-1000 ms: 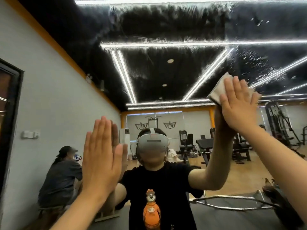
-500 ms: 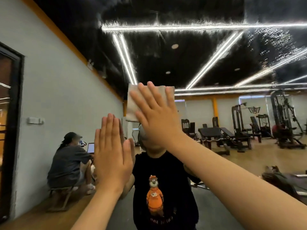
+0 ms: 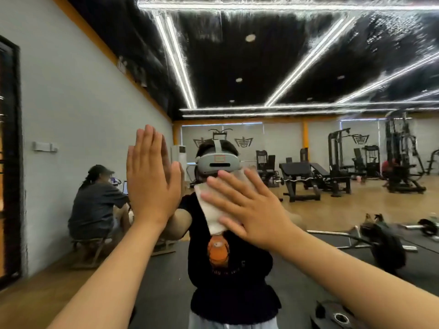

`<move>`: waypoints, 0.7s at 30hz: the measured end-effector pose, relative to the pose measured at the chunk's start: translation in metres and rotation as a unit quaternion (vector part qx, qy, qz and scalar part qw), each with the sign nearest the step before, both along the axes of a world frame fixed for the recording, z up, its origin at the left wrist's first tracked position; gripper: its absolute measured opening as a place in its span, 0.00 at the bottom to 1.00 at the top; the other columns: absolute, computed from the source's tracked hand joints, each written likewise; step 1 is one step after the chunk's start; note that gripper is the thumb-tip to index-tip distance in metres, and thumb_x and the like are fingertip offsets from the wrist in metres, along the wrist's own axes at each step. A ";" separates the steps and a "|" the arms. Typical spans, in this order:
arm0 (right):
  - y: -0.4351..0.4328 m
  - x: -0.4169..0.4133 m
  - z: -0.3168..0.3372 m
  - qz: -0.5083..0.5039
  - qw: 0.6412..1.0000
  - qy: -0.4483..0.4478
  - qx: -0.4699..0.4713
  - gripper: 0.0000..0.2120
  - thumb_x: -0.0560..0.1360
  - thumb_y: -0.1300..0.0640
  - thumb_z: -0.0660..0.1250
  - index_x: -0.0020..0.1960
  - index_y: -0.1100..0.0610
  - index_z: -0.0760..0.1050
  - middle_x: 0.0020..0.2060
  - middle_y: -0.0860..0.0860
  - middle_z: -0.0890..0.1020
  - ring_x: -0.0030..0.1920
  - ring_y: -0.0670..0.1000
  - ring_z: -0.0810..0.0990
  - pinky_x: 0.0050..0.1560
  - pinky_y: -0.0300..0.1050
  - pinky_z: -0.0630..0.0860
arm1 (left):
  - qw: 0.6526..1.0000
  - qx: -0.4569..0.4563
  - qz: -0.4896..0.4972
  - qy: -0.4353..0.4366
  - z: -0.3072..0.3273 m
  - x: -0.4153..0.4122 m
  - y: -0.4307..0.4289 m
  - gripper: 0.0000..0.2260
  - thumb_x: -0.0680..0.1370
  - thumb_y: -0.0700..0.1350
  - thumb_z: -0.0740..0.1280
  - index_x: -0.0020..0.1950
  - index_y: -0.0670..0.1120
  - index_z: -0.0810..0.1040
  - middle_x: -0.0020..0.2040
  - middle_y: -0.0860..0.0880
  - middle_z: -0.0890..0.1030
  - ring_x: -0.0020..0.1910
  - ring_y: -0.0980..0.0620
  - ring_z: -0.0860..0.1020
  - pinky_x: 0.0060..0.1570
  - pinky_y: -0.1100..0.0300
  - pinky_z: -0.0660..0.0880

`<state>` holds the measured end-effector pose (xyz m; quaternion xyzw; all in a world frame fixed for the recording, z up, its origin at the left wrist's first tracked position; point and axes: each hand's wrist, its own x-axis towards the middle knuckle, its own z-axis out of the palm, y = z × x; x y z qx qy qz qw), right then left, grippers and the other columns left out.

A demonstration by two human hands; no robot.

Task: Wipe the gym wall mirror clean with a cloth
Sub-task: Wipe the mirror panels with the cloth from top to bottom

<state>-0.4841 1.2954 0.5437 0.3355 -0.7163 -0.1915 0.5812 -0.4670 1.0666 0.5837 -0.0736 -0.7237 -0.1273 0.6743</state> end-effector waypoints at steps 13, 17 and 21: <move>0.048 -0.006 0.175 -0.019 0.961 -0.011 -0.274 0.28 0.83 0.44 0.44 0.81 0.48 0.48 0.81 0.51 0.50 0.80 0.54 0.44 0.77 0.61 0.39 | 1.000 0.006 0.022 0.010 0.000 -0.005 0.000 0.30 0.81 0.54 0.51 0.81 0.44 0.54 0.82 0.48 0.52 0.80 0.53 0.47 0.79 0.56 0.42; 0.046 -0.006 0.128 -0.005 0.969 0.005 -0.246 0.27 0.83 0.45 0.43 0.81 0.50 0.50 0.80 0.53 0.53 0.80 0.56 0.47 0.76 0.64 0.44 | 1.000 0.010 0.023 0.013 0.000 -0.004 0.001 0.29 0.82 0.54 0.52 0.81 0.44 0.54 0.82 0.48 0.53 0.81 0.53 0.47 0.79 0.56 0.42; 0.049 -0.003 0.050 -0.006 0.980 0.020 -0.200 0.27 0.84 0.45 0.44 0.81 0.52 0.53 0.80 0.54 0.54 0.80 0.57 0.51 0.76 0.65 0.48 | 0.999 0.013 0.032 0.011 0.000 -0.003 0.004 0.29 0.82 0.54 0.51 0.81 0.44 0.54 0.82 0.47 0.52 0.81 0.53 0.47 0.79 0.54 0.43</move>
